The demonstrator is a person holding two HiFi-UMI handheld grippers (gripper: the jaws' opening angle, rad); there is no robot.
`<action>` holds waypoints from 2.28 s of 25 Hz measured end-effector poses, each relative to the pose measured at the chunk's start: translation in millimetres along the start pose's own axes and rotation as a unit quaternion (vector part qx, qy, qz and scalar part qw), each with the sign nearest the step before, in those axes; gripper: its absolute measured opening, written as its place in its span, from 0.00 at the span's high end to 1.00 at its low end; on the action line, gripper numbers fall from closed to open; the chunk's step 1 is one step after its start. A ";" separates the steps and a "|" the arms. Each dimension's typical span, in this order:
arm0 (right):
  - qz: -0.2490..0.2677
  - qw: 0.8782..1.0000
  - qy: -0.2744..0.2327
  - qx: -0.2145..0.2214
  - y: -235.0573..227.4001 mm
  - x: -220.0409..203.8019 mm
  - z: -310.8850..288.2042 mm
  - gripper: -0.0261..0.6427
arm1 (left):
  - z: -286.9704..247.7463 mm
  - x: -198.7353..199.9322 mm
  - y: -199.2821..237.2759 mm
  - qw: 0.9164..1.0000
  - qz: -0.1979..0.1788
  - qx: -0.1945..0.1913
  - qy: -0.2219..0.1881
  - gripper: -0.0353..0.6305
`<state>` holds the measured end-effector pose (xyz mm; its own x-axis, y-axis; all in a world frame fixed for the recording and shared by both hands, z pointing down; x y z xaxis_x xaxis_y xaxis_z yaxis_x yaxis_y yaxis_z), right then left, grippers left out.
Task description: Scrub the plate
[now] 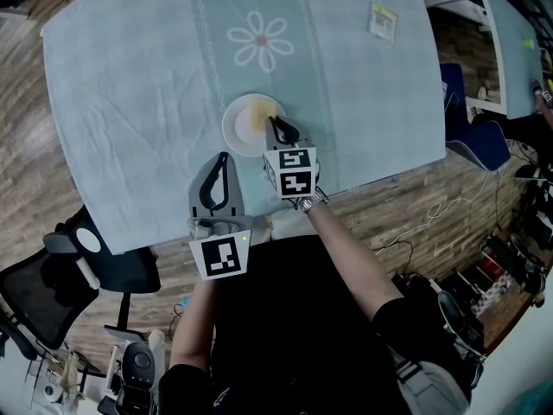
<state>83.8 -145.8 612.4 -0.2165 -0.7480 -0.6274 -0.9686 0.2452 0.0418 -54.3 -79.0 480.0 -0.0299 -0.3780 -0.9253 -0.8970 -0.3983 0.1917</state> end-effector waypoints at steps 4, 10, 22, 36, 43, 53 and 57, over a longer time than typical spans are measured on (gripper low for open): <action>-0.009 1.000 -0.001 -0.018 -17.1 -1.9 1.3 0.91 | 0.9 -0.9 -1.4 1.000 -0.002 -0.002 0.001 0.93; -0.011 0.999 -0.006 -0.036 -31.9 1.4 7.1 0.91 | 4.4 -0.3 -1.6 1.000 -0.007 -0.003 0.001 0.93; -0.016 1.000 -0.014 0.007 -6.1 2.9 35.8 0.91 | 7.2 -3.3 -5.8 1.000 -0.011 -0.007 -0.003 0.93; 0.024 0.996 0.014 0.084 52.0 -11.4 30.2 0.91 | 15.7 -5.4 -0.6 1.000 -0.004 0.009 -0.003 0.93; 0.008 0.998 0.023 0.051 27.8 -15.6 20.0 0.91 | 14.0 -7.4 -2.7 1.000 -0.007 0.001 -0.002 0.93; 0.008 1.000 0.020 0.017 -1.2 -20.0 19.2 0.91 | 8.1 -8.3 -5.2 1.000 -0.009 -0.008 0.000 0.93; 0.005 1.000 0.019 0.000 -17.1 -19.6 20.7 0.91 | 6.4 -9.3 -7.0 1.000 -0.010 -0.009 0.001 0.93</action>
<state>107.2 -122.6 607.9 -0.2309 -0.7679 -0.5976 -0.9662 0.2531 0.0481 -50.6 -67.3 485.1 -0.0102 -0.3717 -0.9283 -0.8894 -0.4209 0.1784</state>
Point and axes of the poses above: the fingertips, and each gripper's own axes: z backward along the fingers, y to its left, x out of its top, the point moved 6 cm from there along z, backward along the fingers, and after that the axes turned 11 degrees about -x, right-handed, at the moved point
